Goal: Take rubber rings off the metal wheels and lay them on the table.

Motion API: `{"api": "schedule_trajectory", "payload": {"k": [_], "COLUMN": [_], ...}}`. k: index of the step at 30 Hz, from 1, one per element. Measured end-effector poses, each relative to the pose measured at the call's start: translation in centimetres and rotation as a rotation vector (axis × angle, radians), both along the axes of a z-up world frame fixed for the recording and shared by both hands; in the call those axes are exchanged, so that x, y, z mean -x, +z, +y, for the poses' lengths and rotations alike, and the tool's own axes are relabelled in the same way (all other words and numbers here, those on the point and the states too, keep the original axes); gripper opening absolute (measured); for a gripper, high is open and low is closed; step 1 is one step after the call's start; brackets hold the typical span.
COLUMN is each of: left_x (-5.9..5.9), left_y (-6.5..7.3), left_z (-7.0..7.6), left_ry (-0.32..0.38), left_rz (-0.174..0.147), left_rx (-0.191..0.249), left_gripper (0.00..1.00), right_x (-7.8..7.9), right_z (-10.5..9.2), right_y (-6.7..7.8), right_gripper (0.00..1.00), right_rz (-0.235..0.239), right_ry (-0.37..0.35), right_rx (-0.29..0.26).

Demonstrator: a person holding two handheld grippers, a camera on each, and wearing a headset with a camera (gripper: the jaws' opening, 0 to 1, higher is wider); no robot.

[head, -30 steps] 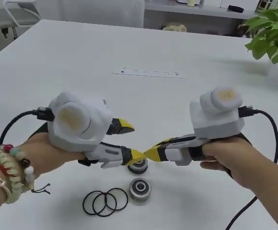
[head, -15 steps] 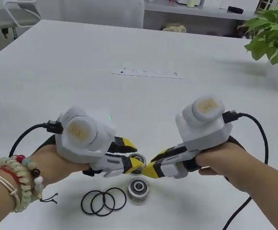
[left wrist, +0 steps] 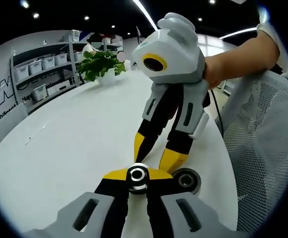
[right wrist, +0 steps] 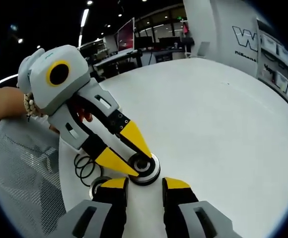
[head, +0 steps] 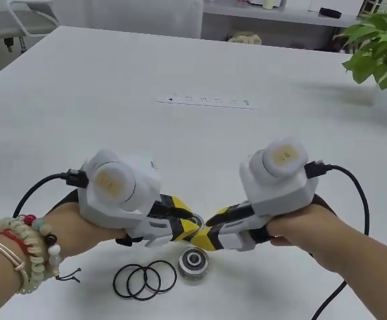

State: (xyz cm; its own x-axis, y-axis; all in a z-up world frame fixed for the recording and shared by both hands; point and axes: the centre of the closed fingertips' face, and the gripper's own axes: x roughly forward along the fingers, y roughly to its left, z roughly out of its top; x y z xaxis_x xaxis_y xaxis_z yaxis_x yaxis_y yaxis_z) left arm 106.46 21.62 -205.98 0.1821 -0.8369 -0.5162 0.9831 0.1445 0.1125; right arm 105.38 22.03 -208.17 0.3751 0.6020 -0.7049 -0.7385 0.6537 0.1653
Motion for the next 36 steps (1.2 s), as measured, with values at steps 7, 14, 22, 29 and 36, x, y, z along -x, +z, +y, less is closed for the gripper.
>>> {"api": "schedule_trajectory", "payload": {"k": [7,14,22,29,36], "left_x": [0.1,0.0,0.0,0.0,-0.3], "left_y": [0.1,-0.1,-0.1,-0.1,-0.1], "left_z": [-0.1,0.0,0.1,0.1,0.4], "left_ry": [0.015,0.033,0.035,0.029,0.040], "left_rz": [0.028,0.070,0.063,0.060,0.066], "left_rx": [0.024,0.042,0.045,0.037,0.030], "left_gripper": [0.09,0.10,0.10,0.10,0.14], "right_x": [-0.2,0.0,-0.2,-0.5,-0.7], "right_z": [0.3,0.1,-0.4,-0.5,-0.7], "right_y": [-0.1,-0.3,-0.3,-0.3,-0.2], "right_gripper": [0.21,0.14,0.00,0.00,0.00], "right_rz": [-0.033,-0.038,-0.061,-0.055,0.005], "right_ry": [0.021,0.043,0.049,0.029,-0.044], "right_rx": [-0.003,0.023,0.047,0.049,-0.011]}}
